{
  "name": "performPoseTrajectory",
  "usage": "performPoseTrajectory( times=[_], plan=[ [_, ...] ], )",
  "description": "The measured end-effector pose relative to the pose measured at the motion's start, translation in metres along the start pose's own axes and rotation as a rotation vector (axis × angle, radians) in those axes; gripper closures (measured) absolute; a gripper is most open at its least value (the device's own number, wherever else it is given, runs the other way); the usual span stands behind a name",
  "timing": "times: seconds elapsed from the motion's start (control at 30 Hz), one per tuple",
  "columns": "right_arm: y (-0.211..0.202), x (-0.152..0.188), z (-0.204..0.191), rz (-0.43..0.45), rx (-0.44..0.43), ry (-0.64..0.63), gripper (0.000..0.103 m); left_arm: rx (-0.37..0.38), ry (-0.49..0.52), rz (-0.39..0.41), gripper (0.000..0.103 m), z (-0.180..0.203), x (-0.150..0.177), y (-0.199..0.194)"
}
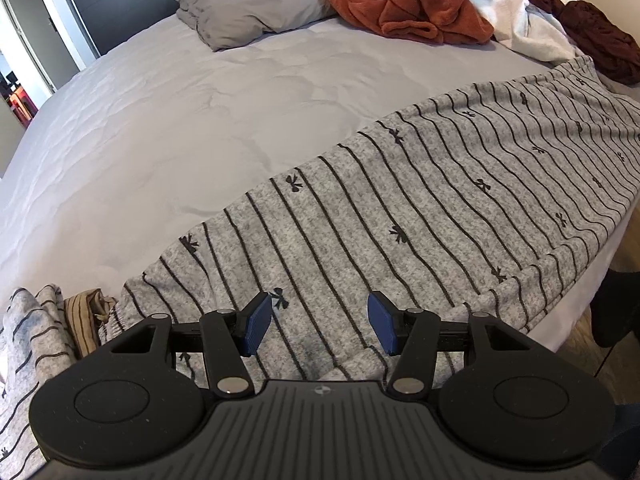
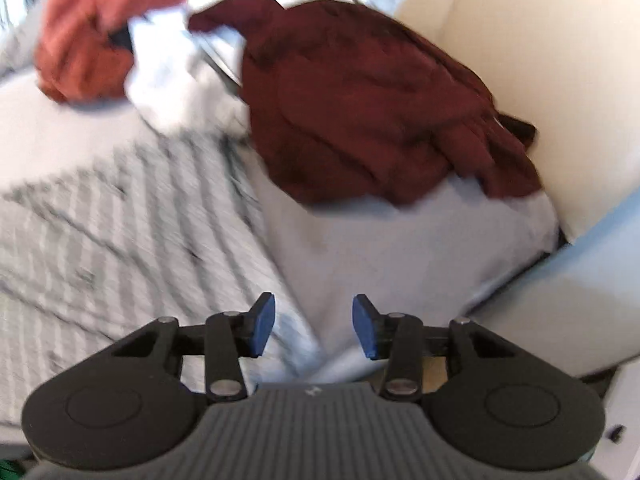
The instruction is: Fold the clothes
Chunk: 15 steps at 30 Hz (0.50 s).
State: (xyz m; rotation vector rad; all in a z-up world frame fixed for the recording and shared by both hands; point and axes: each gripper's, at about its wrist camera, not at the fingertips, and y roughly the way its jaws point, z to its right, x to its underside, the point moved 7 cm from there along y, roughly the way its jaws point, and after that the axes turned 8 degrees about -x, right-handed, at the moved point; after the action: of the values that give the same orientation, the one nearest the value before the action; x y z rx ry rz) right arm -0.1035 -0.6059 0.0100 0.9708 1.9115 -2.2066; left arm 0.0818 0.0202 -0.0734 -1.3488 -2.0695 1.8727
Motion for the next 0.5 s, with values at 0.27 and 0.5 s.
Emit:
performPoseTrajectory(
  times=[0.27,0.5],
  plan=[
    [0.023,-0.025,-0.121,-0.039,-0.292,-0.145,0.057,0.012,-0.010,-0.041,0.052,-0.006,0.020,0.001],
    [0.034,-0.016,-0.246,-0.095,-0.466,-0.261,0.057,0.022,-0.051,-0.095,0.052,-0.027,0.059,0.005]
  ],
)
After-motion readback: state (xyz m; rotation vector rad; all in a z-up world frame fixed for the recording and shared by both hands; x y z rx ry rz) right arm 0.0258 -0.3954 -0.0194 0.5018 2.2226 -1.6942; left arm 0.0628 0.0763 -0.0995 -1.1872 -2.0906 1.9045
